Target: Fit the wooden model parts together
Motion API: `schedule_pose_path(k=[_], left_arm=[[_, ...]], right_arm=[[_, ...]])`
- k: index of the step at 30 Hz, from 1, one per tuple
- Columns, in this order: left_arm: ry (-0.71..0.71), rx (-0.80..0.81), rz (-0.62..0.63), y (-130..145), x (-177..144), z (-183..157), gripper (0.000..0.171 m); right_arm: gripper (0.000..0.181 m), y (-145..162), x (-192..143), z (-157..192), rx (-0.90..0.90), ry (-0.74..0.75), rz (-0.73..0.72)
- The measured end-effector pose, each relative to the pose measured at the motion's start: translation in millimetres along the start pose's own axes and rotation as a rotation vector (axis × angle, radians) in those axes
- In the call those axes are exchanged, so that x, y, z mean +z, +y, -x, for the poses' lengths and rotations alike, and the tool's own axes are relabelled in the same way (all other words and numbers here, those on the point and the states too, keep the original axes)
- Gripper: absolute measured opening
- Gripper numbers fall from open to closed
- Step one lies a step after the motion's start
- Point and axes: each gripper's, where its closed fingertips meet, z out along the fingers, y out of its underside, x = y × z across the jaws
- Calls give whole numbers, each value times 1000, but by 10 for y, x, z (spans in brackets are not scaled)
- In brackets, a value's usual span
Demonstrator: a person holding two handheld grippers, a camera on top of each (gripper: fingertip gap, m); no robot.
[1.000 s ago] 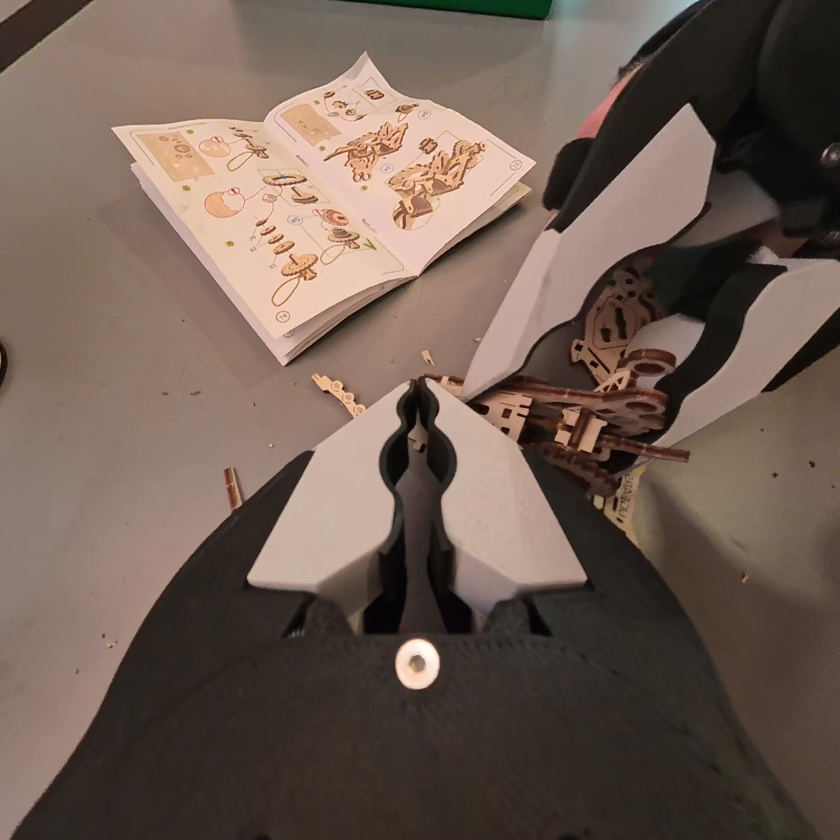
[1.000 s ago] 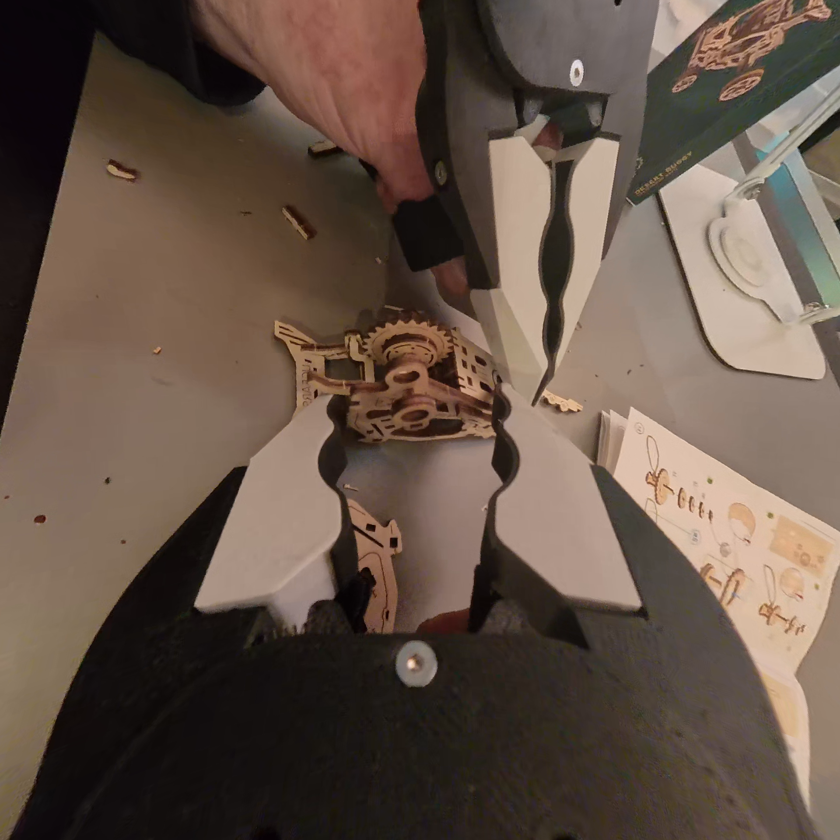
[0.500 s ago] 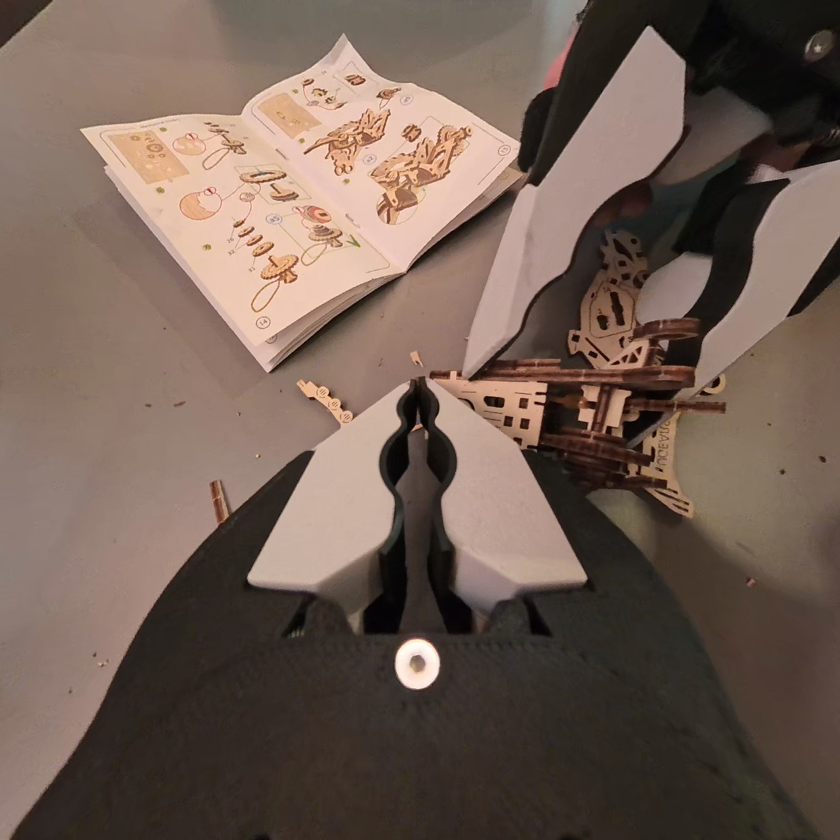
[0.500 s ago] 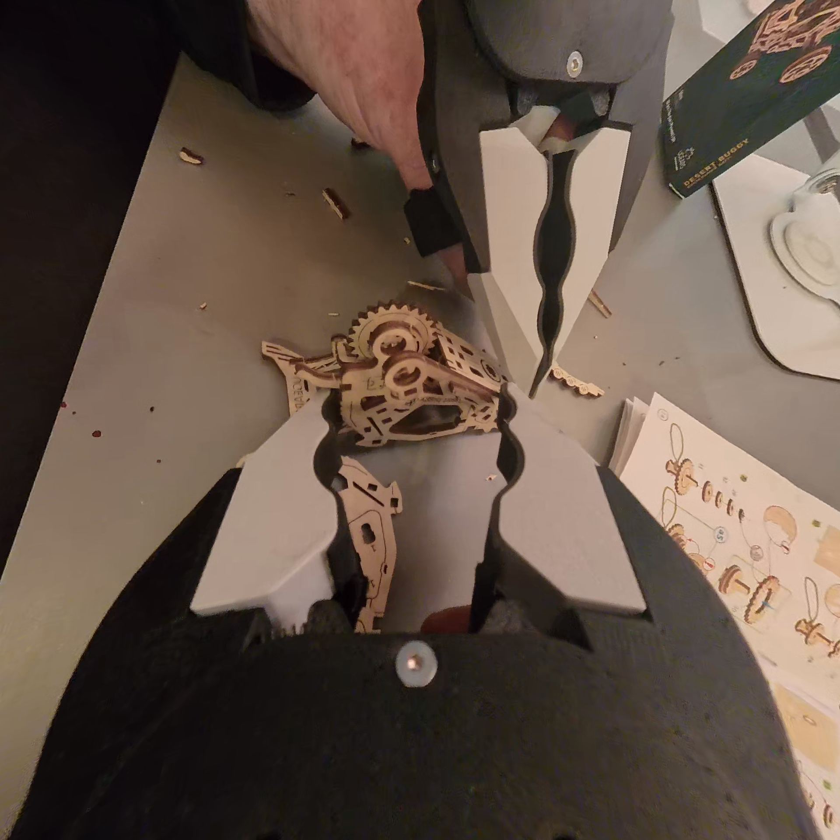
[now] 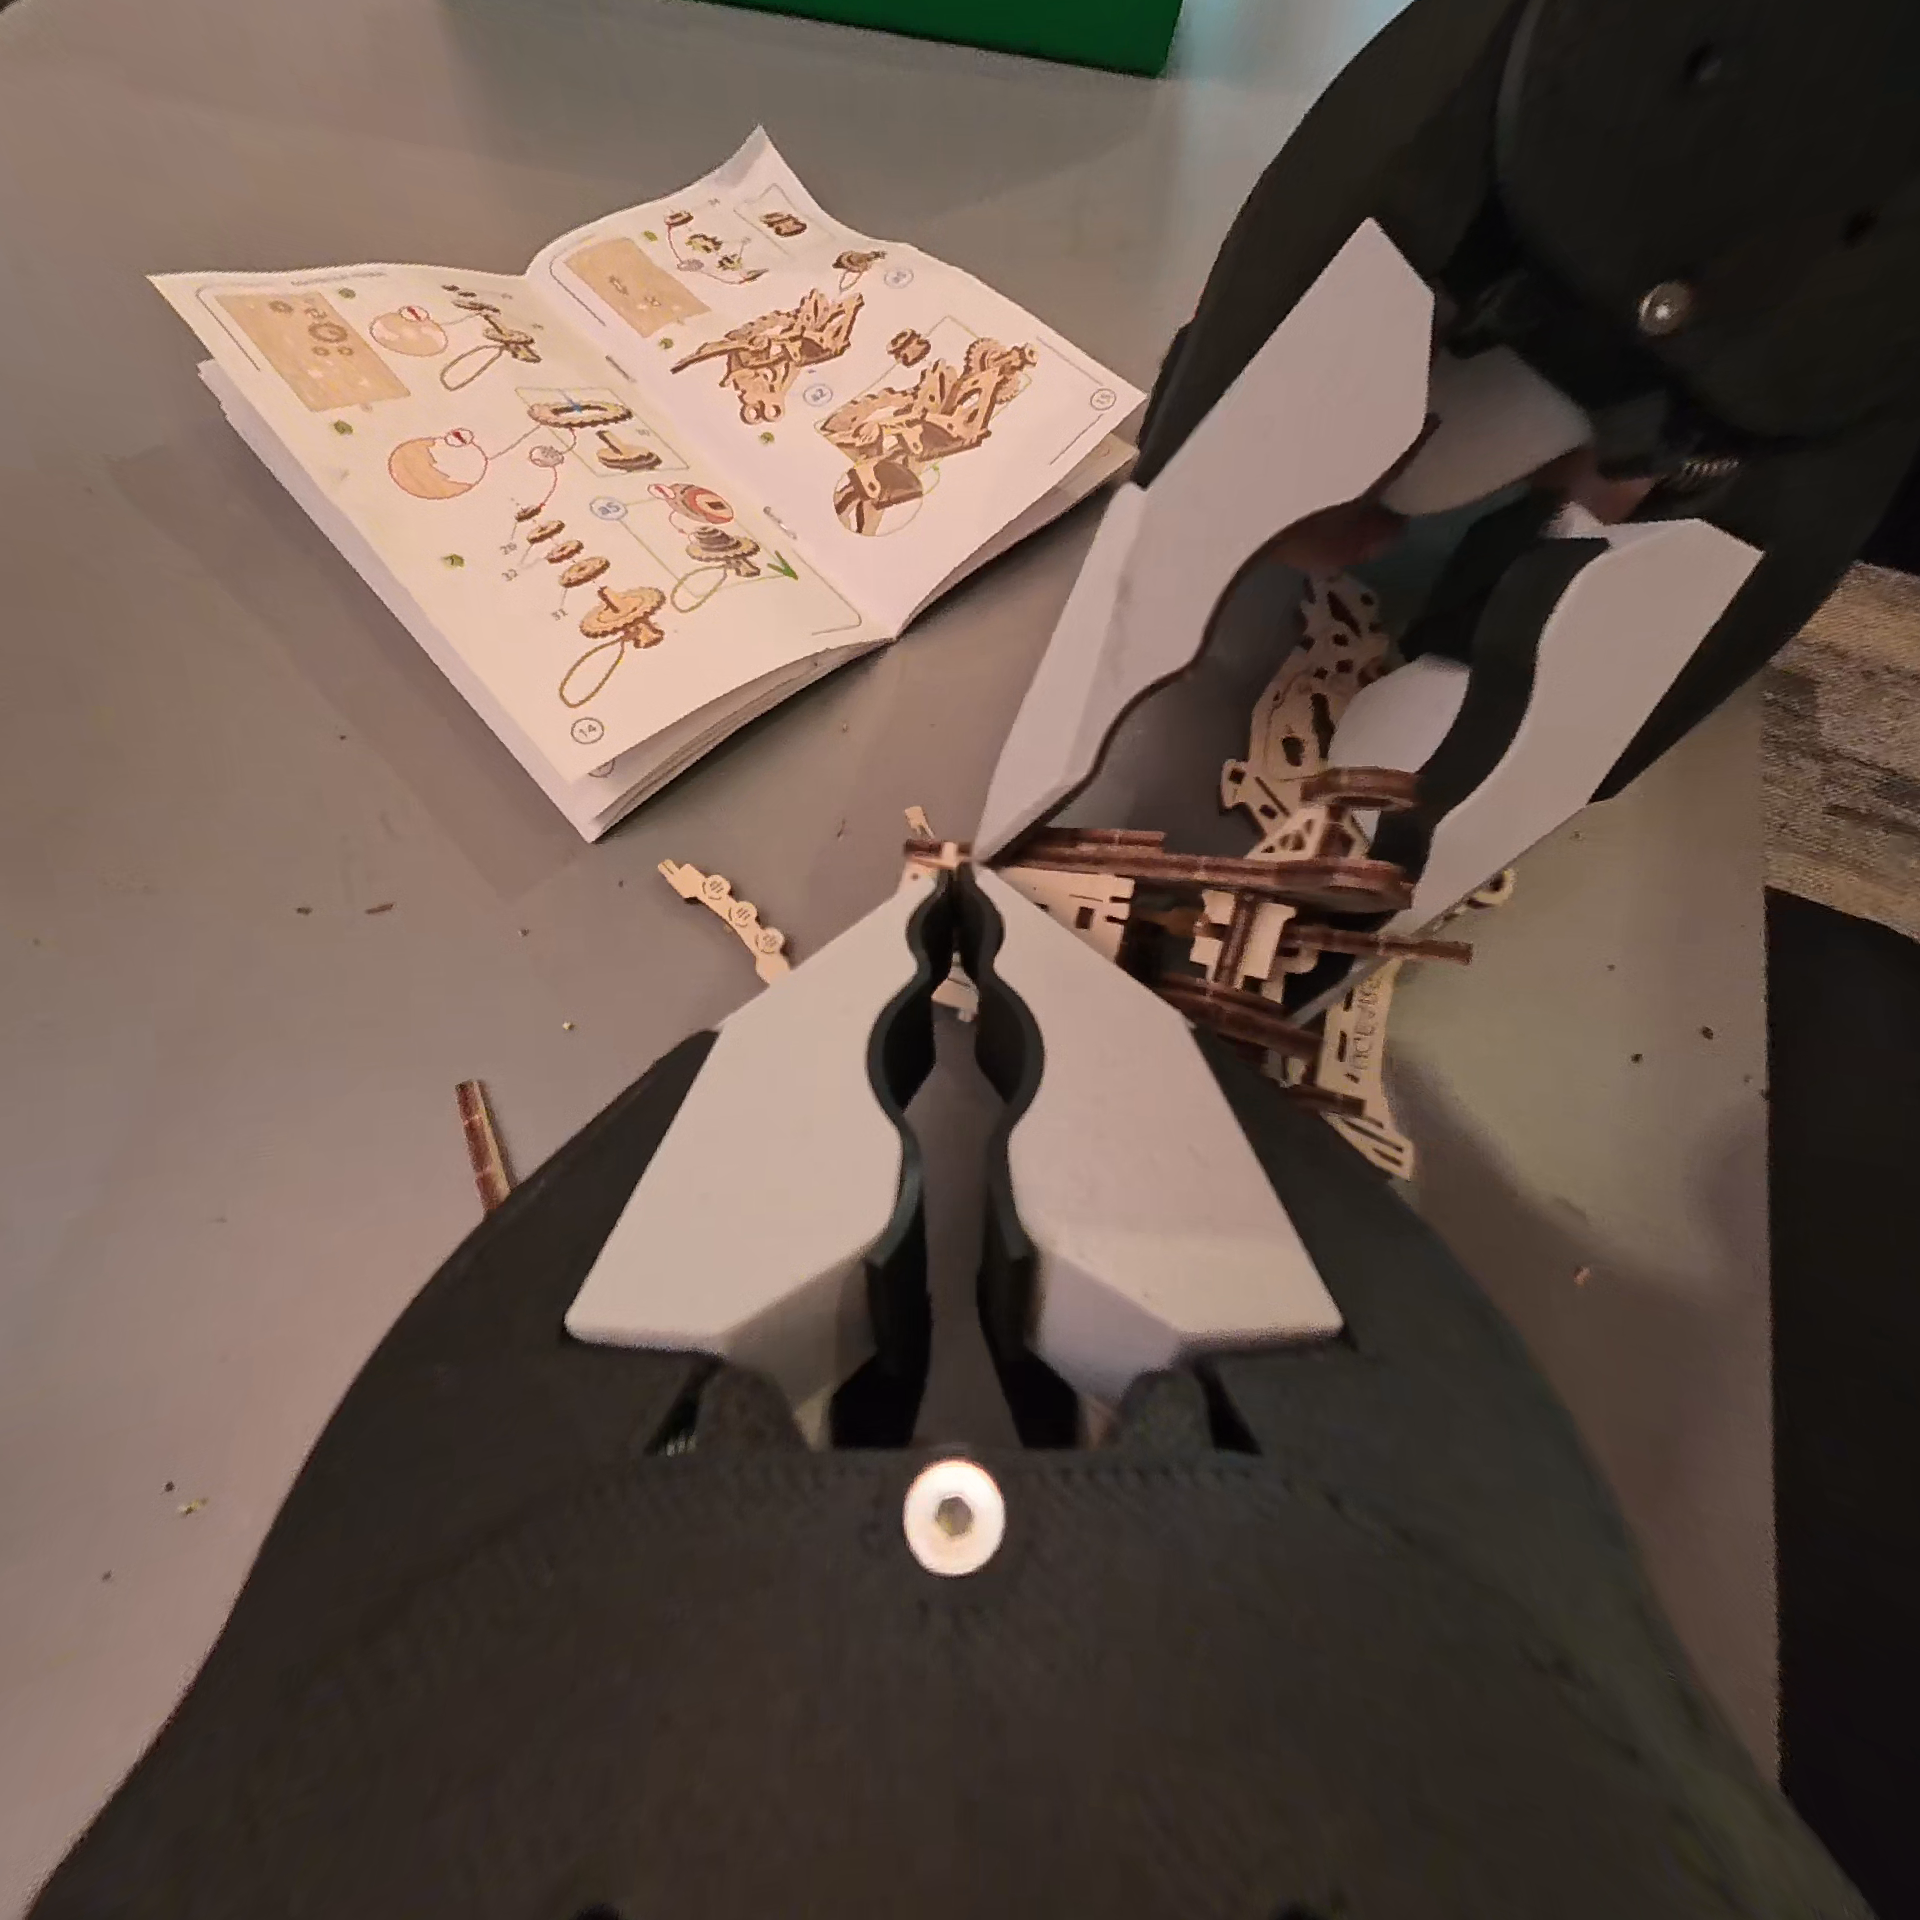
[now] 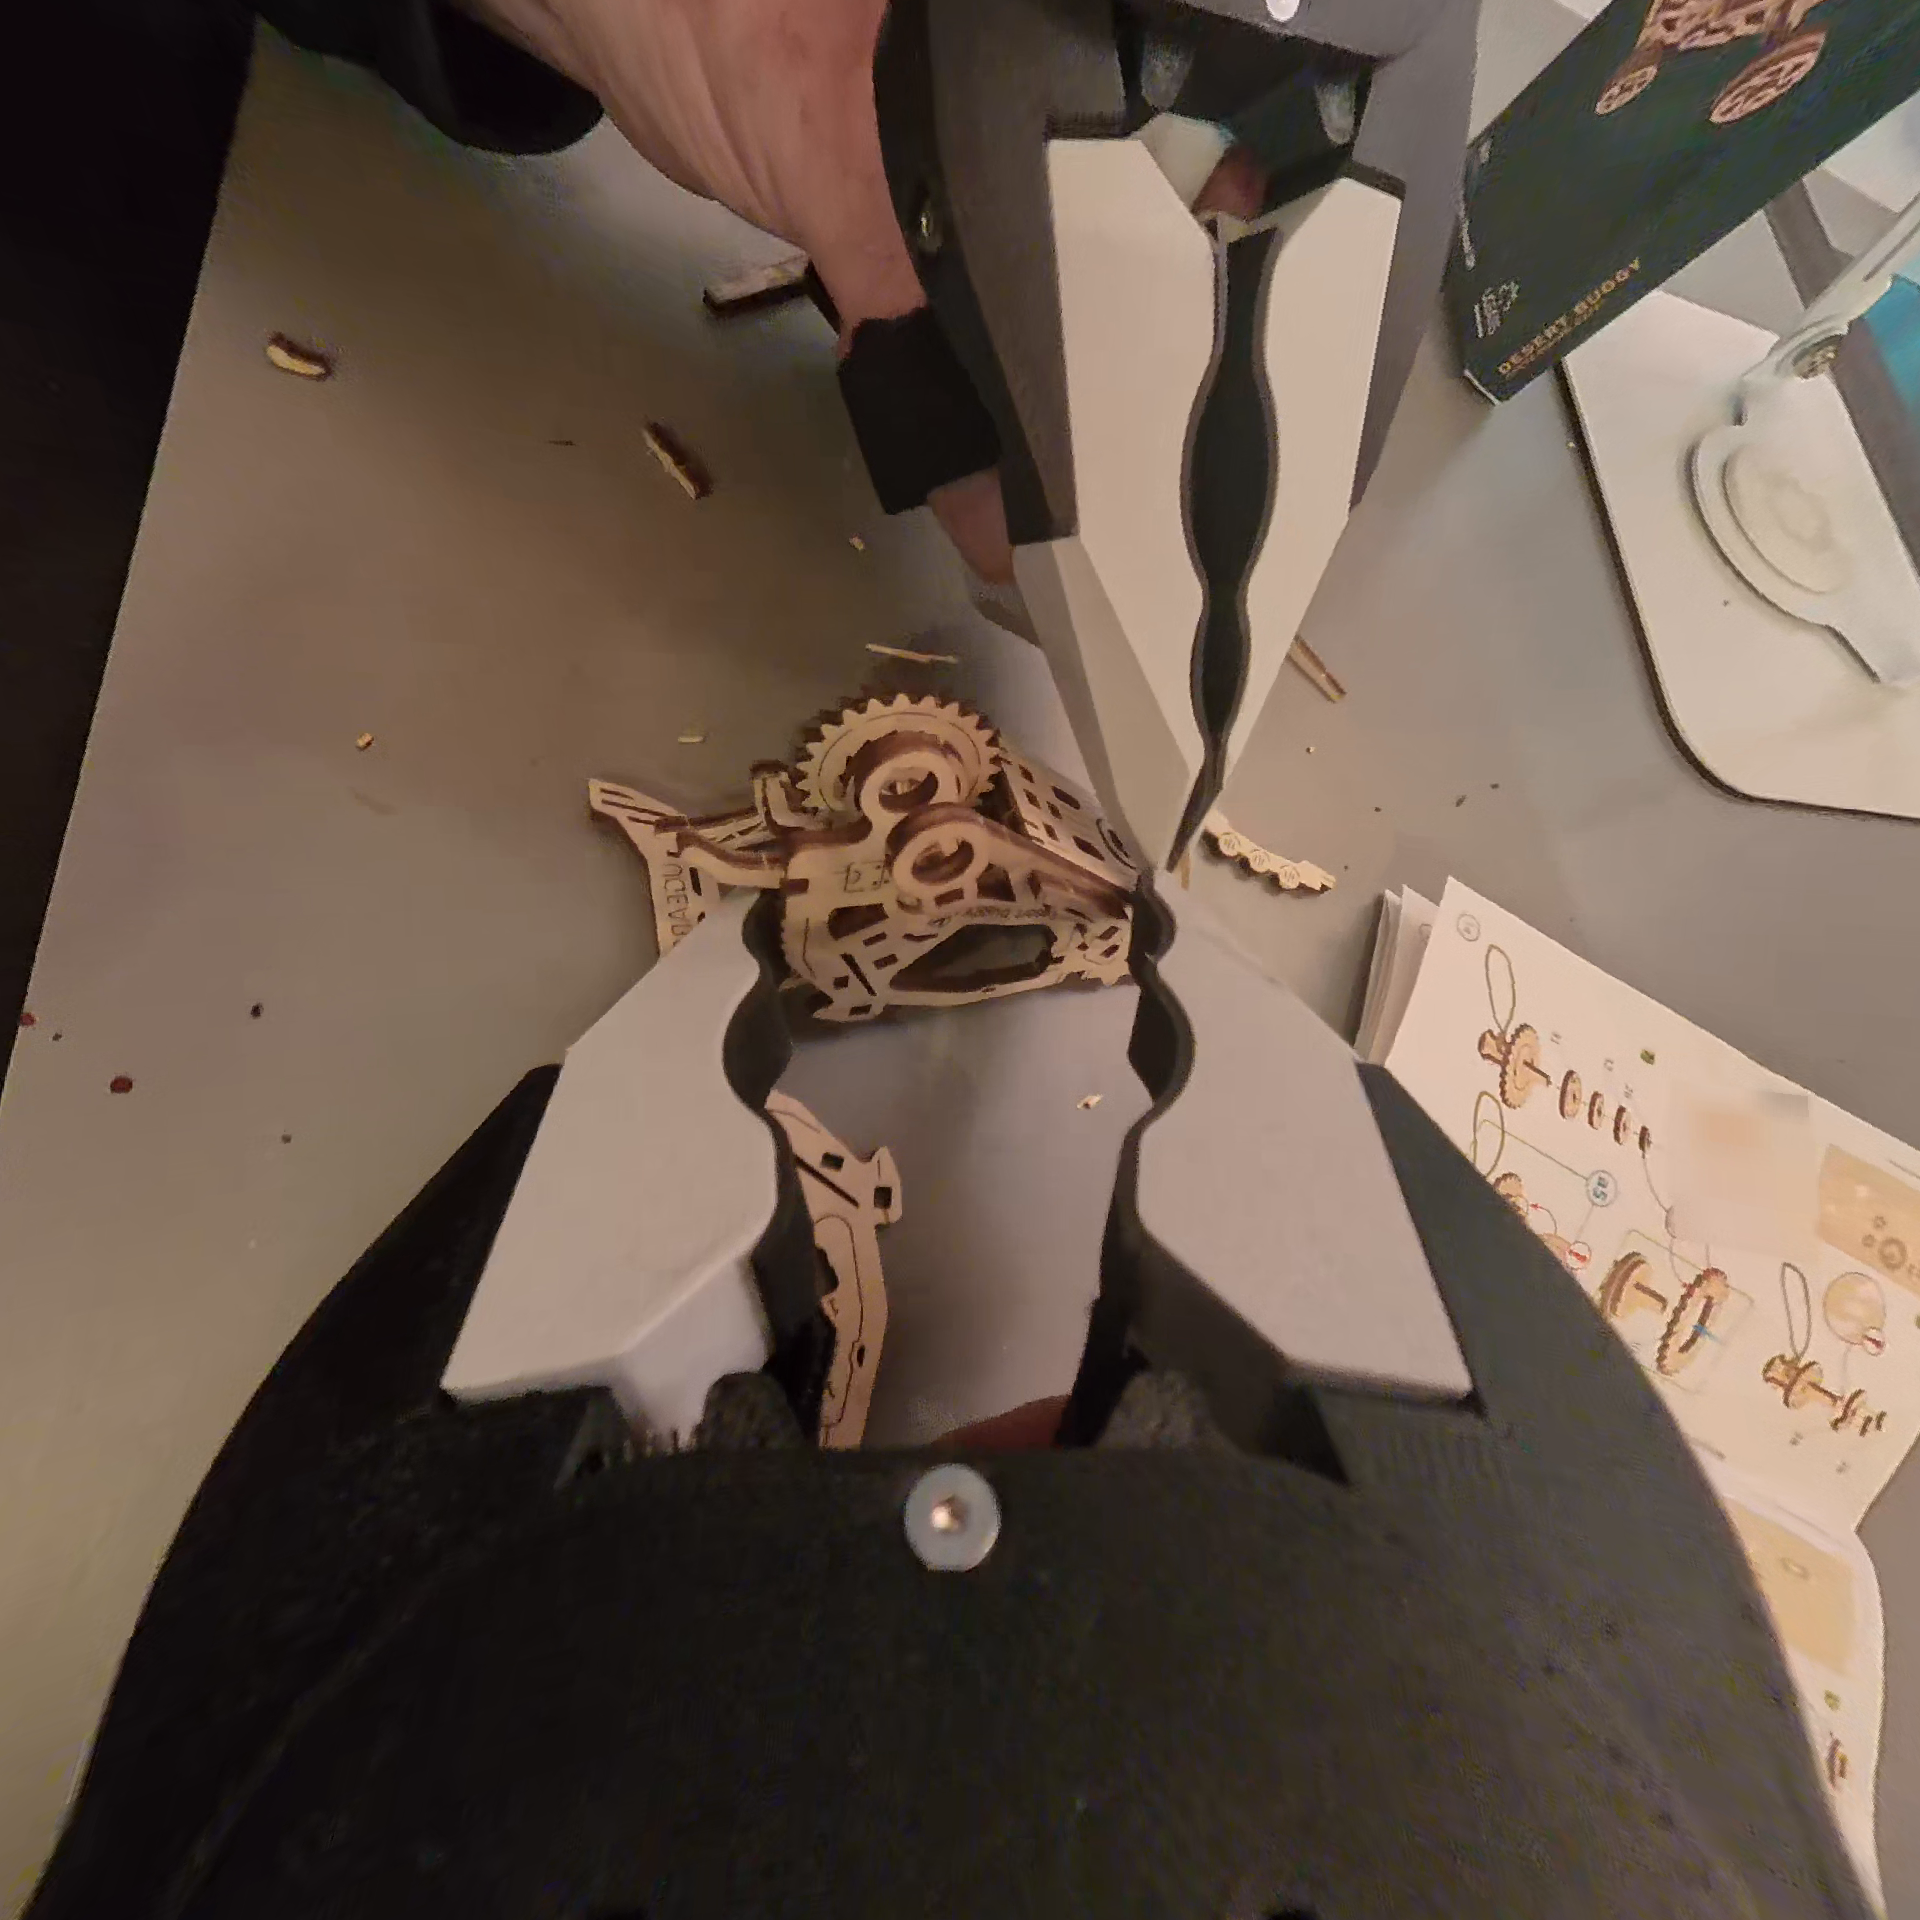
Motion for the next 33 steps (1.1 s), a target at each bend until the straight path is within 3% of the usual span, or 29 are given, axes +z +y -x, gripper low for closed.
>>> schedule_pose_path(k=[11, 33], left_arm=[[32, 13, -13, -74, -144, -127, 0], [-35, 111, -16, -59, -429, -381, 0]], right_arm=[[65, -31, 73, -51, 45, 28, 18], [65, -70, 146, -121, 112, 50, 30]])
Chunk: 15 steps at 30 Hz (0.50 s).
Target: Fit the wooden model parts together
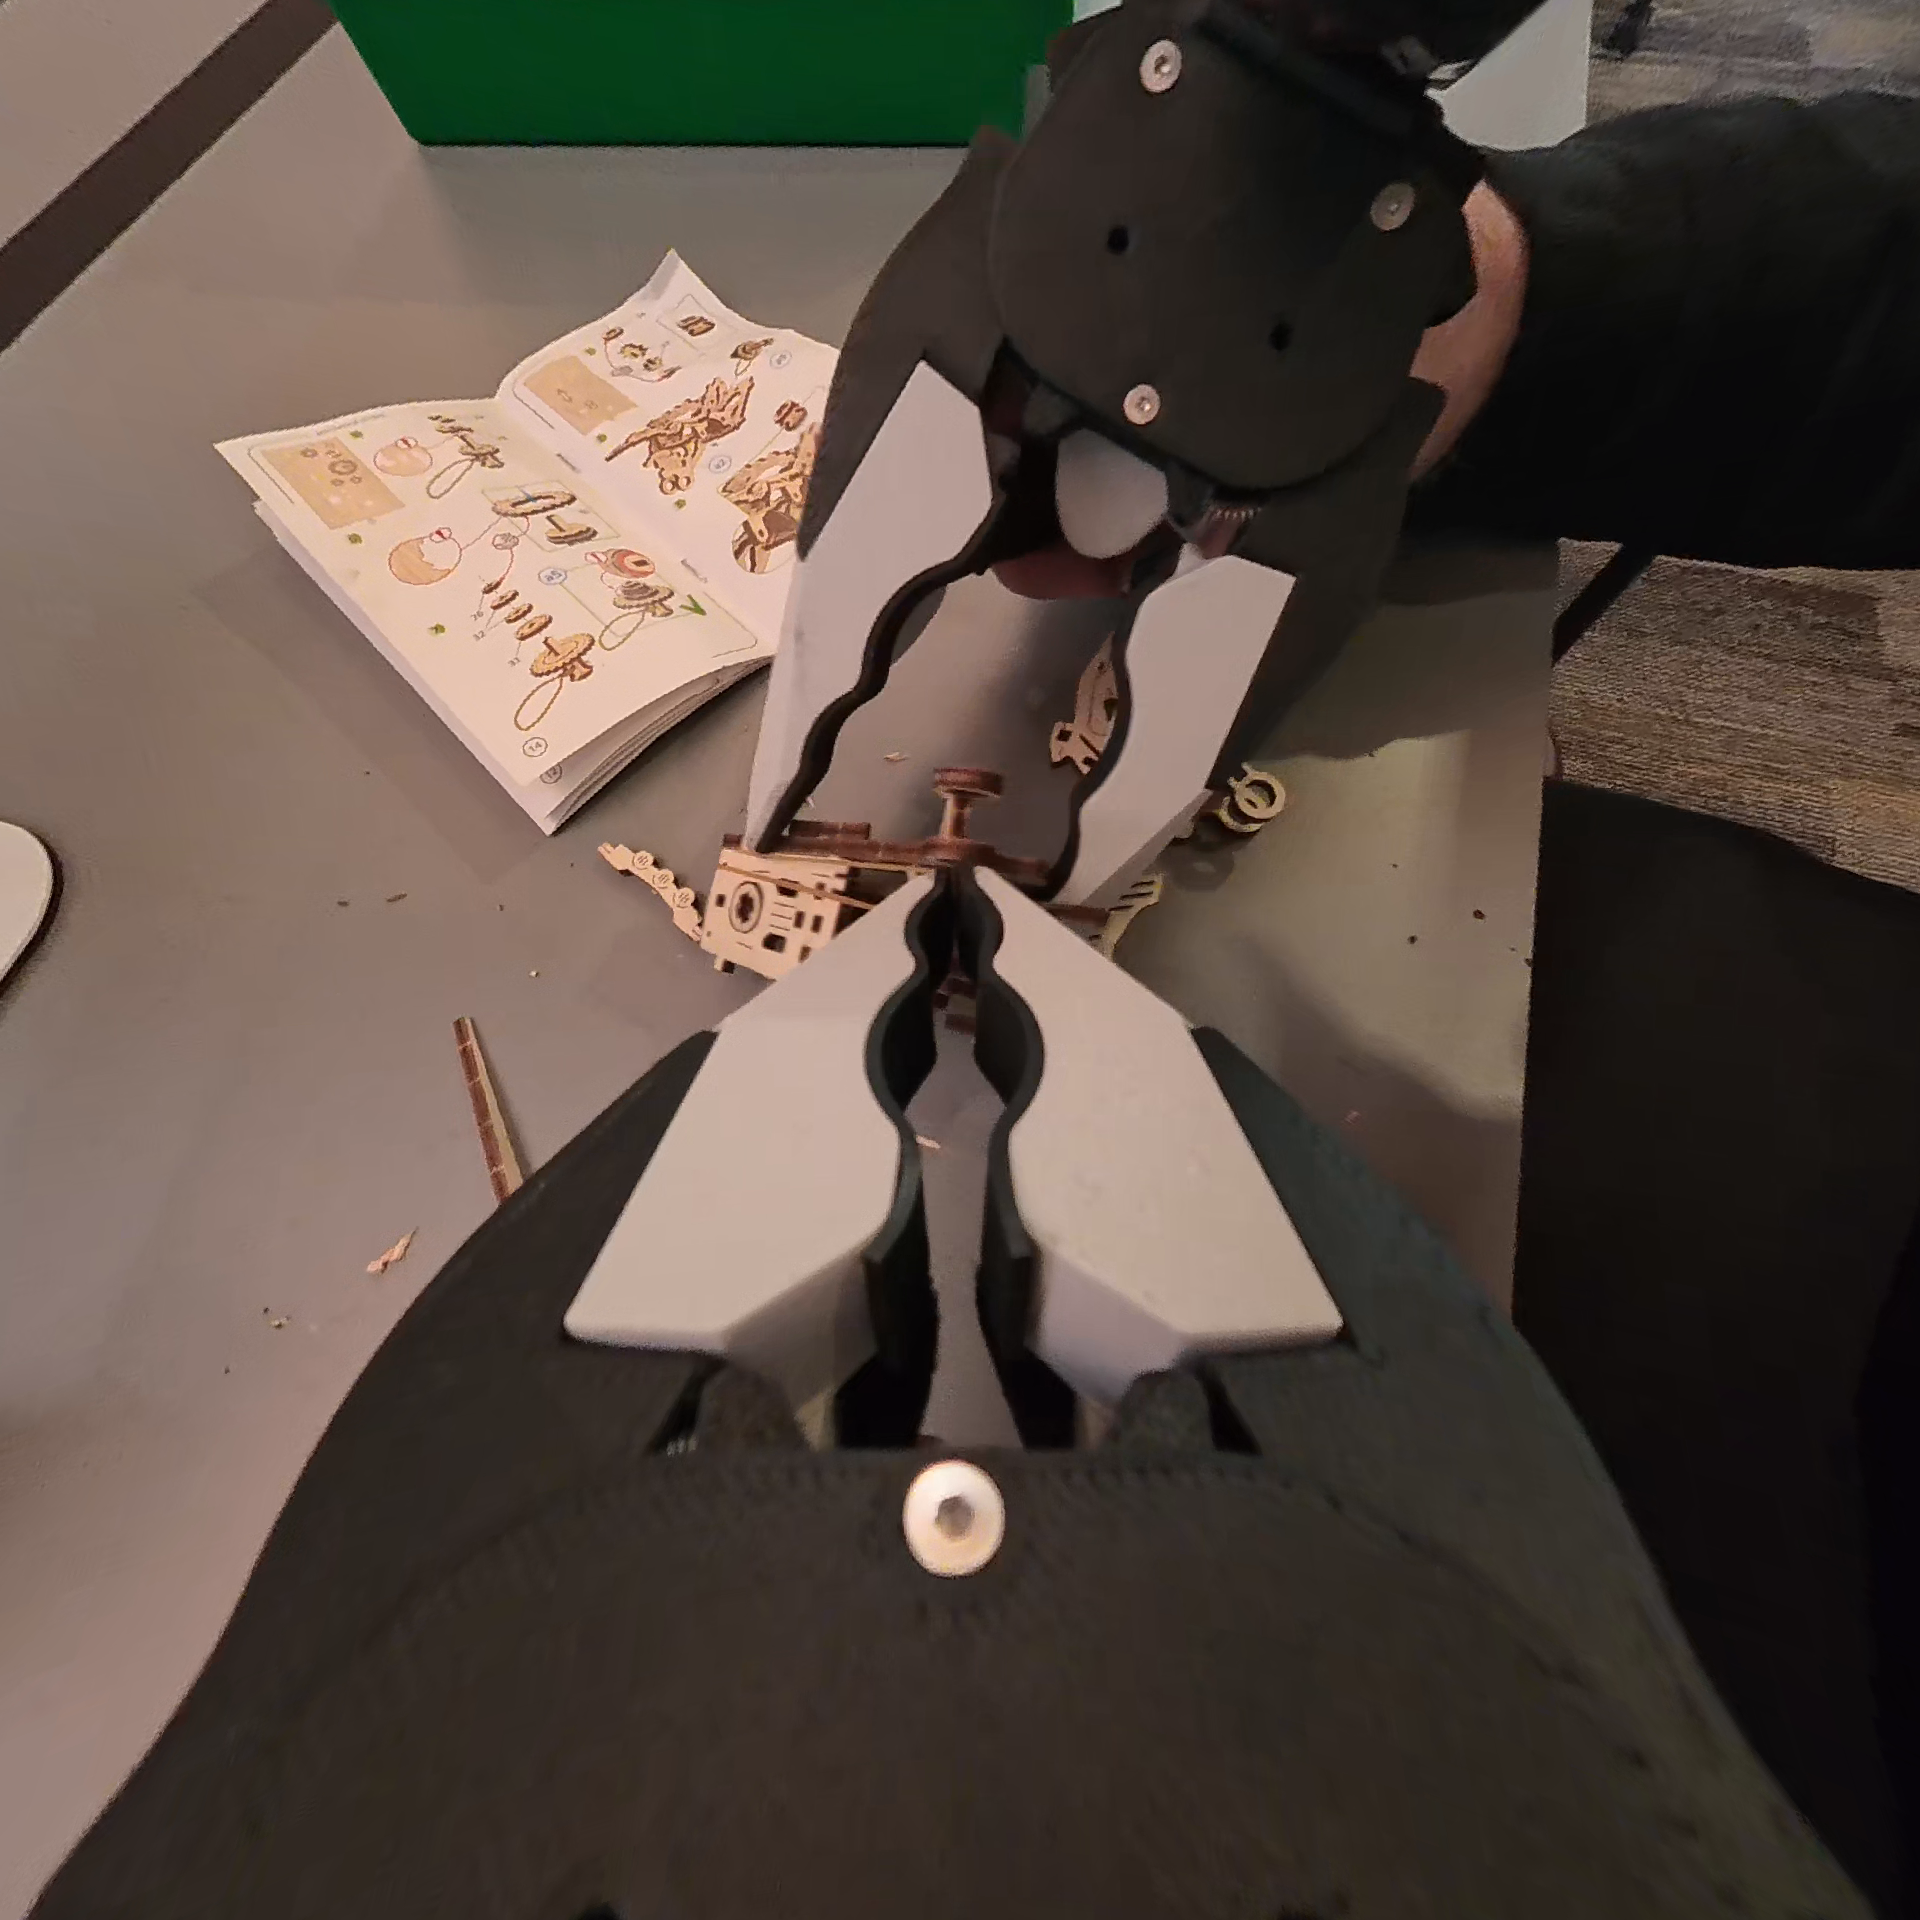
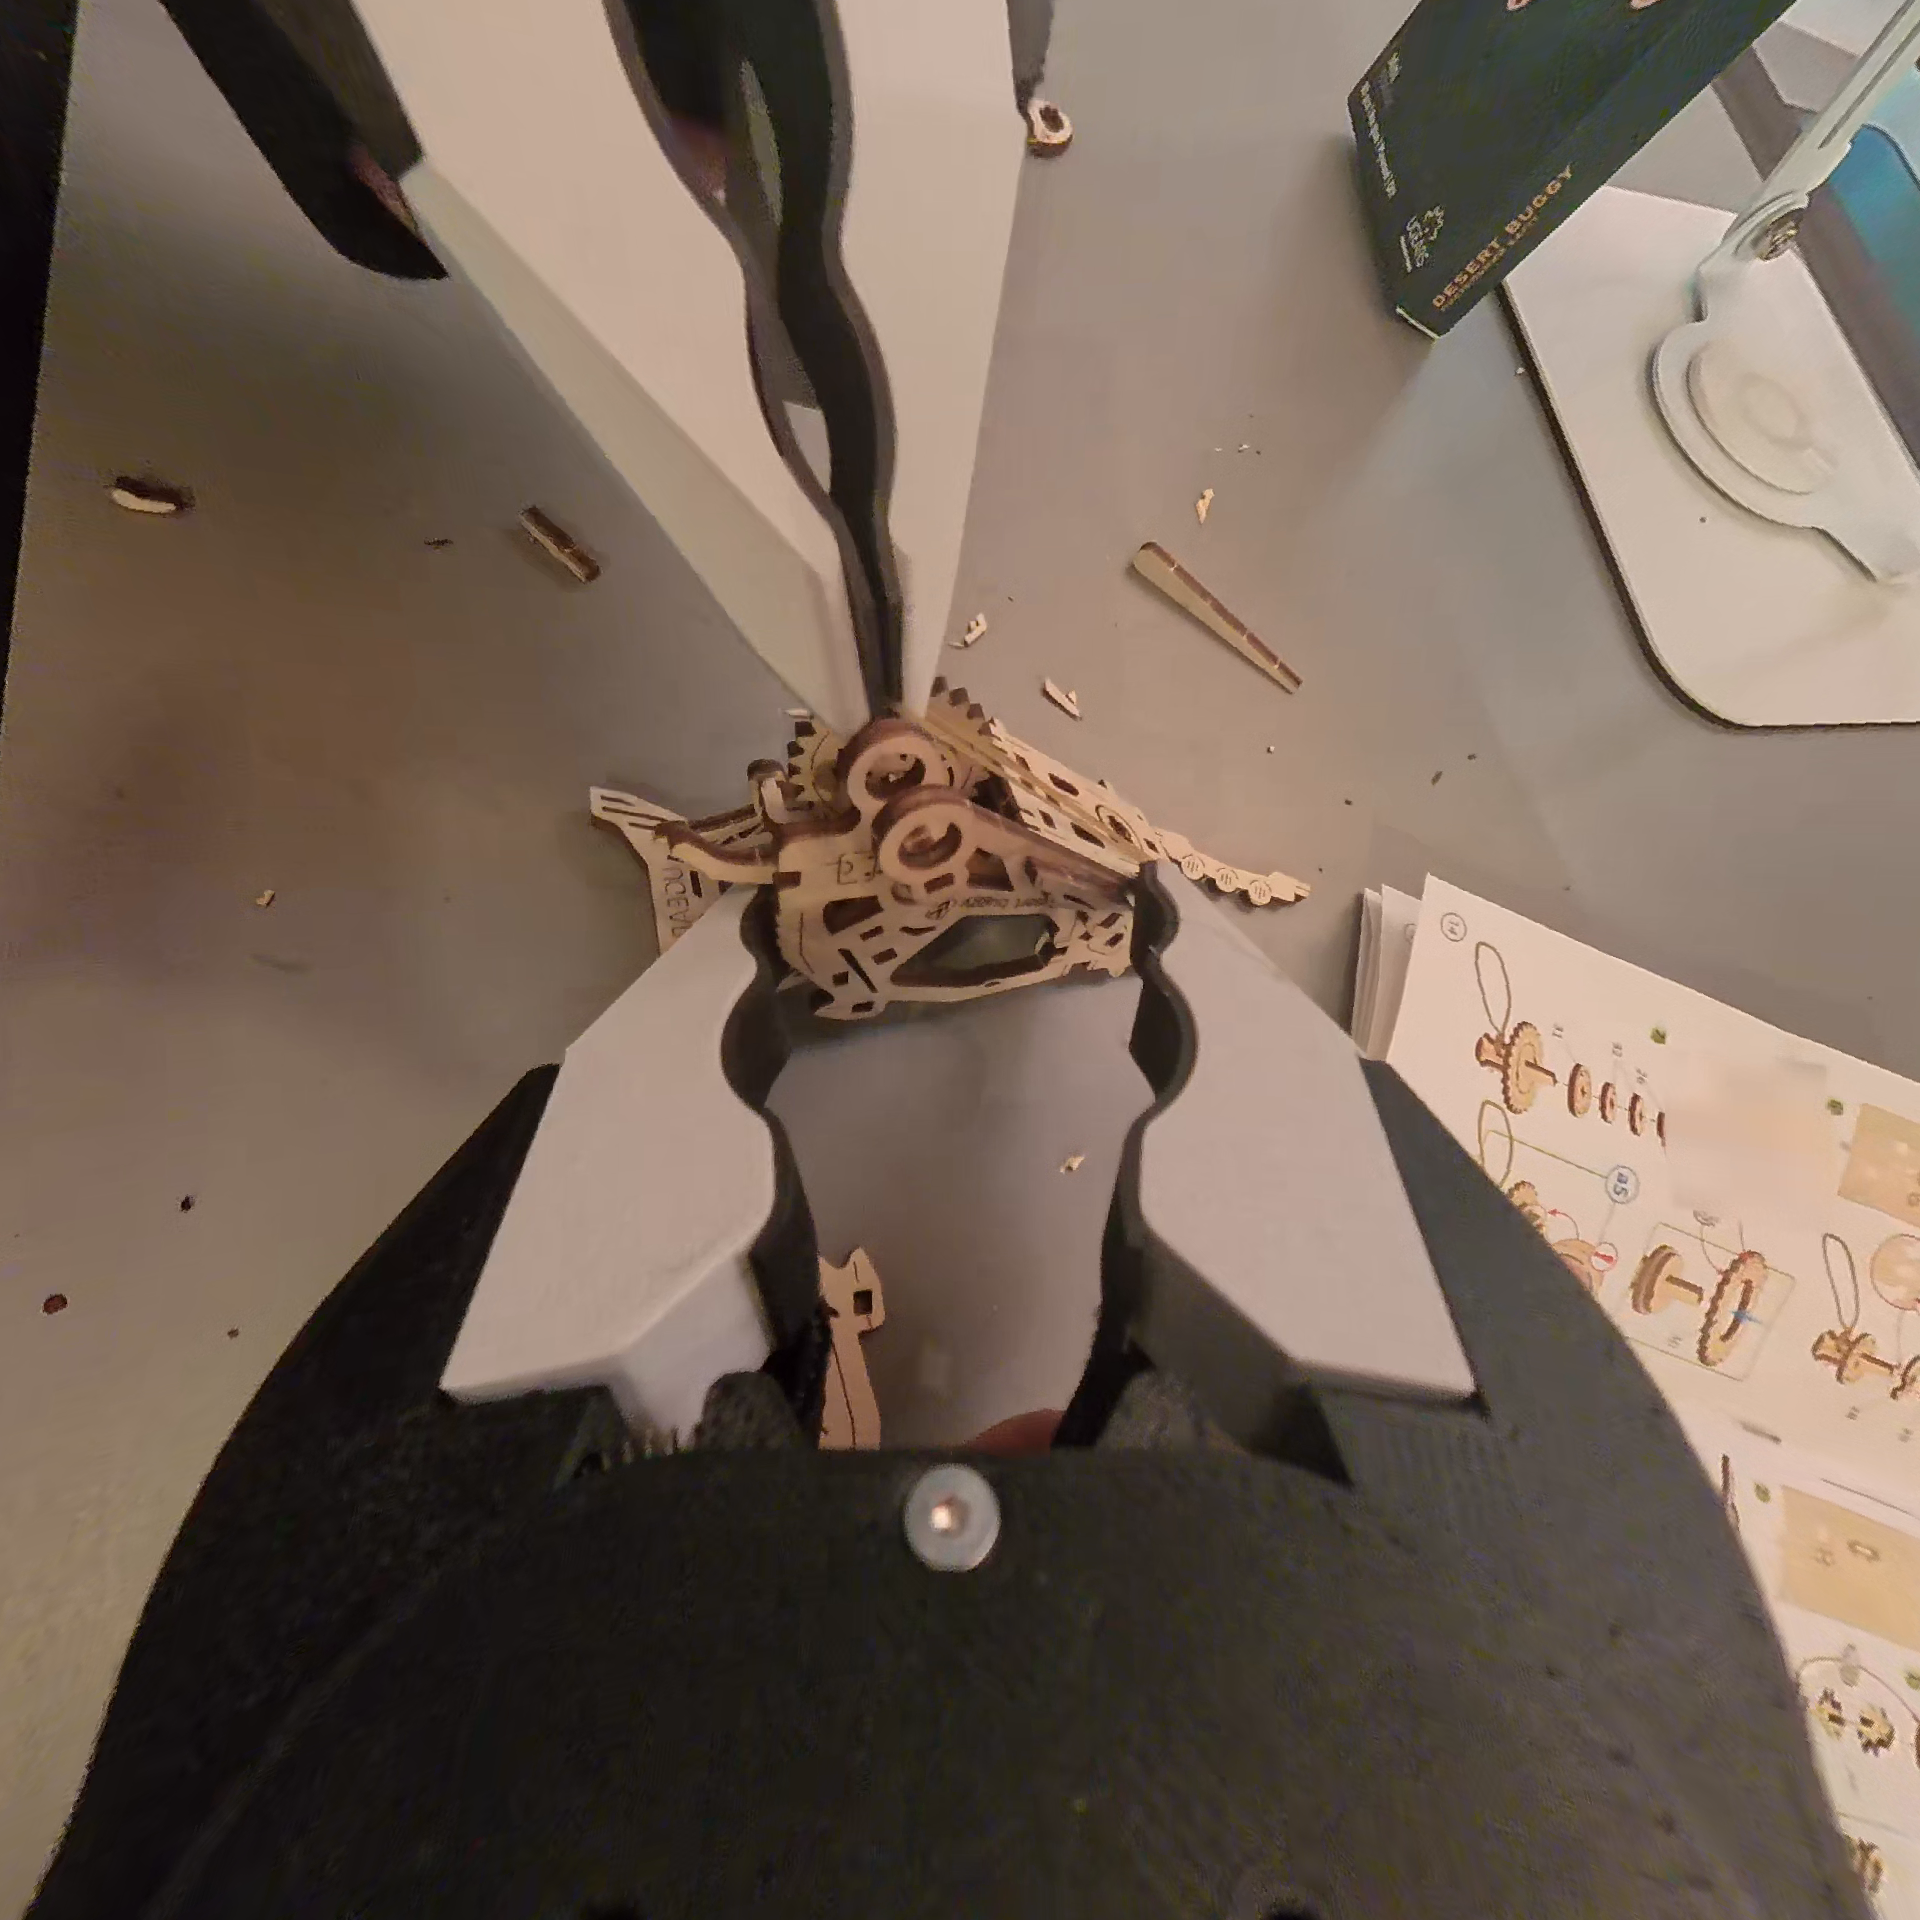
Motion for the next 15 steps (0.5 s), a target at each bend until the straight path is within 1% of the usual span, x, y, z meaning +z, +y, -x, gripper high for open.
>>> schedule_pose_path(k=[11, 15], left_arm=[[-40, 37, 11, -3, -41, -121, 0], [-85, 88, 33, 10, -43, -151, 0]], right_arm=[[65, -17, 23, -17, 22, 8, 6], [66, -24, 34, -24, 31, 14, 12]])
